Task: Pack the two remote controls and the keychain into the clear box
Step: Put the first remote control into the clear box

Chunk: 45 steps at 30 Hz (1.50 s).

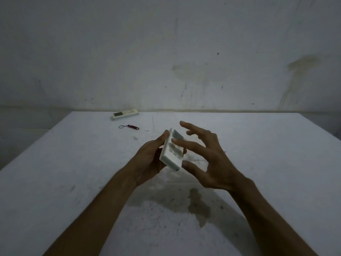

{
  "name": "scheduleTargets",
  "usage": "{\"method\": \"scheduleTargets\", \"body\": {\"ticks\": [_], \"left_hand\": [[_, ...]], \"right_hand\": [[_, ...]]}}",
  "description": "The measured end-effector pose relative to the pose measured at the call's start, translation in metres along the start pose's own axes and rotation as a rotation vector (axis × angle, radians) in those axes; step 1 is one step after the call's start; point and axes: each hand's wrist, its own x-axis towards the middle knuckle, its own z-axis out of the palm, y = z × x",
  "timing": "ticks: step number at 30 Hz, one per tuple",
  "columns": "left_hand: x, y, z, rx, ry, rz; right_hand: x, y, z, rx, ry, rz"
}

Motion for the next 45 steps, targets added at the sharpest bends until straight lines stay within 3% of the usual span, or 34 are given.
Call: {"method": "scheduleTargets", "body": {"ticks": [6,9,11,14,16,20,23,33,45], "left_hand": [[-0.007,0.001,-0.007,0.219,-0.117,-0.069],[-0.008,0.003,-0.008,0.397,-0.100,-0.061],[-0.011,0.009,-0.010,0.543,-0.074,0.048],[-0.008,0.016,-0.012,0.578,0.032,0.222],[0.002,0.014,-0.024,0.769,0.124,0.242],[0.000,0.003,-0.041,1.106,-0.116,0.005],[-0.004,-0.007,-0.034,1.252,-0.189,-0.049],[0.001,-0.013,-0.033,1.269,-0.076,0.034],[0.002,-0.012,-0.036,1.239,-0.055,0.027]], "right_hand": [[0.004,-0.012,0.000,-0.126,-0.085,-0.131],[0.003,-0.016,0.004,-0.079,-0.029,-0.167],[0.004,-0.016,0.004,-0.020,0.047,-0.111],[0.004,-0.006,-0.004,0.022,0.134,0.094],[0.000,0.007,-0.013,0.023,0.067,0.227],[-0.008,0.026,-0.020,-0.001,-0.241,0.346],[-0.005,0.017,-0.016,0.002,-0.406,0.368],[-0.004,0.014,-0.002,-0.009,-0.554,0.404],[-0.006,0.026,0.003,-0.020,-0.512,0.376]]}}
